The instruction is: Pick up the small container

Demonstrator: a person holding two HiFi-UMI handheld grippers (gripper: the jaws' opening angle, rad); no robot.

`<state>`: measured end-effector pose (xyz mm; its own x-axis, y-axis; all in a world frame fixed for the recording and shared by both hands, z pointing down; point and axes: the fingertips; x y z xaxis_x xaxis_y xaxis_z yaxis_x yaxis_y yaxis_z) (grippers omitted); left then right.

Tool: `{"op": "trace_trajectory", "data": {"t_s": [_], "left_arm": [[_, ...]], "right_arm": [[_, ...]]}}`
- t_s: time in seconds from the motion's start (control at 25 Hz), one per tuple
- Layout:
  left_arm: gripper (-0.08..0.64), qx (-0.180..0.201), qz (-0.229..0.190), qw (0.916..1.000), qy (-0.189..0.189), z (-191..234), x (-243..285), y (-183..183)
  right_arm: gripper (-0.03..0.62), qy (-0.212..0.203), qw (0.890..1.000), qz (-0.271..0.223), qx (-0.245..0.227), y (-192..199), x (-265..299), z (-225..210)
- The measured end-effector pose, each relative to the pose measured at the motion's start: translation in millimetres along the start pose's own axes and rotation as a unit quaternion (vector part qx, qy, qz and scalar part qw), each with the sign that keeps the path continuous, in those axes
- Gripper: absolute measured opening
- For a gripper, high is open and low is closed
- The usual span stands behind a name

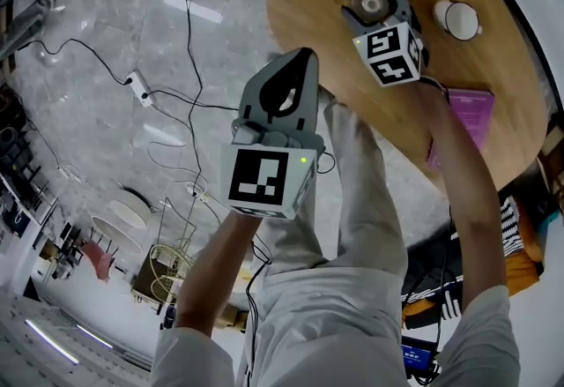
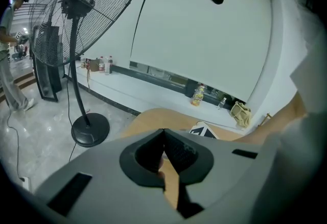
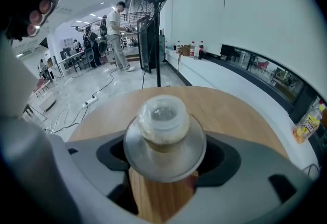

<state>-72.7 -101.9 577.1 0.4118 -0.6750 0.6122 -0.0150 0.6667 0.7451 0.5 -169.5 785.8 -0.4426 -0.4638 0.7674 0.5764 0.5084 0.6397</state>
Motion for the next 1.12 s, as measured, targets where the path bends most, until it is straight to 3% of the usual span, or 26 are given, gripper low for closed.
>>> {"op": "trace_trajectory", "data": {"t_s": [0.48,1.12], "left_arm": [[0.017,-0.003,-0.005,1.0000,0.005,-1.0,-6.8,-9.7],[0.017,0.001,-0.018,0.9995,0.026,-22.0,-34.2,-43.9]], "right_arm": [[0.337,0.013,1.000,0.003,0.023,-9.4,-19.5,-12.1],[0.337,0.031,0.998,-0.037,0.041,-68.9,-104.0,-22.3]]}}
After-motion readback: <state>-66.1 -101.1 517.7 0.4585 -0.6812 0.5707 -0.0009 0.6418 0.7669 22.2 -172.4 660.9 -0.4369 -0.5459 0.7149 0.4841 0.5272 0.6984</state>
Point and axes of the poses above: the fingertips, and each gripper's own axes: x forward along the fingers, z to its left, y out of its underside, and after that the axes turned 1 degree about y, right-handed
